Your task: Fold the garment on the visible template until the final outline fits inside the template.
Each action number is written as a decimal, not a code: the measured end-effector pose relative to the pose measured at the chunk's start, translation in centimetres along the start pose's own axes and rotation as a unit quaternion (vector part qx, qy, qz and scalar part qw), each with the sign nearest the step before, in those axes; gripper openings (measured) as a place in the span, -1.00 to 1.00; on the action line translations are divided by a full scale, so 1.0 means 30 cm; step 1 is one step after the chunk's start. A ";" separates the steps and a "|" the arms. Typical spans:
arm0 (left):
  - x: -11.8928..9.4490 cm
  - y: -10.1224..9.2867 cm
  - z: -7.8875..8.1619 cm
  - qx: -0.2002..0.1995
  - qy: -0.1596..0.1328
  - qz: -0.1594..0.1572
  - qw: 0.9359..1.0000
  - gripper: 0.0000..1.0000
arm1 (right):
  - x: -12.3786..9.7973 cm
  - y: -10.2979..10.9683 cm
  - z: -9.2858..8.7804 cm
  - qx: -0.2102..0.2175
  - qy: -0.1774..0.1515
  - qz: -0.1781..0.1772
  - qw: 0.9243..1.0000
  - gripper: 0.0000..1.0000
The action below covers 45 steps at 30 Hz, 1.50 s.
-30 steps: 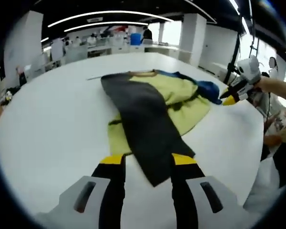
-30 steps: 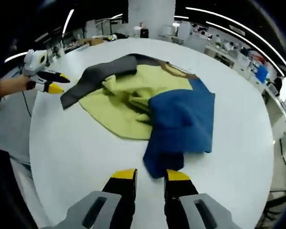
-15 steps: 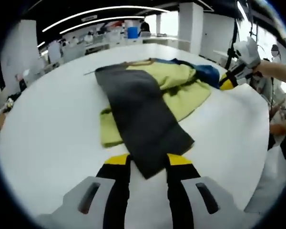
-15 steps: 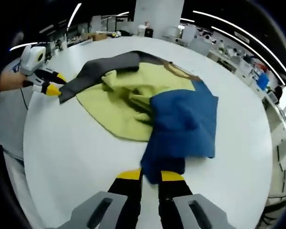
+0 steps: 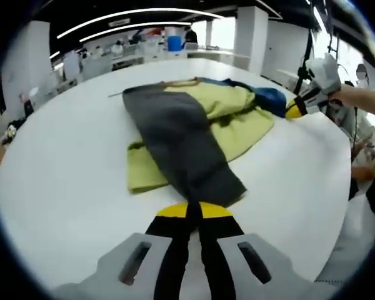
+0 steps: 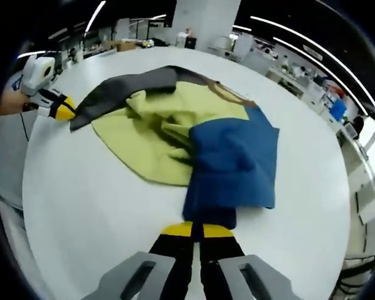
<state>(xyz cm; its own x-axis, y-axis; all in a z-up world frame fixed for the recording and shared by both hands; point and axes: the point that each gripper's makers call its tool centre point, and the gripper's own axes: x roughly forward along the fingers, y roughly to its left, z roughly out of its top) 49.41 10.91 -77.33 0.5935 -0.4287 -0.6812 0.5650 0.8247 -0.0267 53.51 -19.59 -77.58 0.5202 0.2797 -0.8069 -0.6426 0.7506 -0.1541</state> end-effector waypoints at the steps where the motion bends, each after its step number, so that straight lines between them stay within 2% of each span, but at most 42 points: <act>1: -0.001 0.001 0.000 -0.002 0.001 -0.001 1.000 -0.97 | 0.000 0.000 0.000 -0.001 0.000 0.000 1.000 -1.00; 4: -0.014 0.012 0.000 -0.004 0.007 0.003 1.000 -0.97 | -0.027 0.018 0.014 -0.002 -0.001 0.011 1.000 -1.00; 8: -0.065 0.038 0.046 0.005 -0.013 0.012 1.000 -0.98 | -0.077 0.033 0.056 0.001 -0.017 0.029 0.999 -1.00; 14: -0.140 0.106 0.126 0.014 -0.045 0.041 0.998 -0.98 | -0.178 0.033 0.161 0.008 -0.059 0.040 0.997 -1.00; 17: -0.171 0.139 0.145 0.009 -0.049 0.057 0.997 -0.98 | -0.222 0.024 0.213 0.016 -0.082 0.040 0.996 -1.00; 23: -0.213 0.224 0.160 0.014 -0.054 0.094 0.994 -0.98 | -0.296 -0.037 0.299 0.053 -0.127 0.020 0.990 -1.00; 26: -0.226 0.270 0.160 0.012 -0.054 0.108 0.993 -0.98 | -0.327 -0.072 0.317 0.057 -0.135 0.007 0.989 -1.00; 30: -0.249 0.339 0.160 0.010 -0.053 0.136 0.989 -0.98 | -0.365 -0.116 0.348 0.090 -0.157 0.005 0.983 -1.00; 33: -0.262 0.382 0.152 0.005 -0.052 0.155 0.987 -0.98 | -0.383 -0.154 0.355 0.096 -0.162 -0.008 0.982 -1.00; 39: -0.281 0.477 0.134 0.004 -0.047 0.193 0.980 -0.98 | -0.429 -0.264 0.375 0.149 -0.187 -0.033 0.971 -1.00; 42: -0.286 0.529 0.116 0.013 -0.036 0.214 0.976 -0.98 | -0.443 -0.325 0.366 0.195 -0.194 -0.048 0.960 -1.00; 45: -0.292 0.575 0.090 -0.001 -0.025 0.234 0.972 -0.98 | -0.451 -0.391 0.328 0.268 -0.191 -0.060 0.942 -1.00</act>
<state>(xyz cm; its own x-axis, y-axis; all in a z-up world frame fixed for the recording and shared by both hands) 55.51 27.89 -69.85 0.8125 -0.0232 -0.5825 0.2252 0.9341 0.2769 59.54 -26.28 -59.26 0.8010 0.2922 -0.5225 -0.2432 0.9564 0.1620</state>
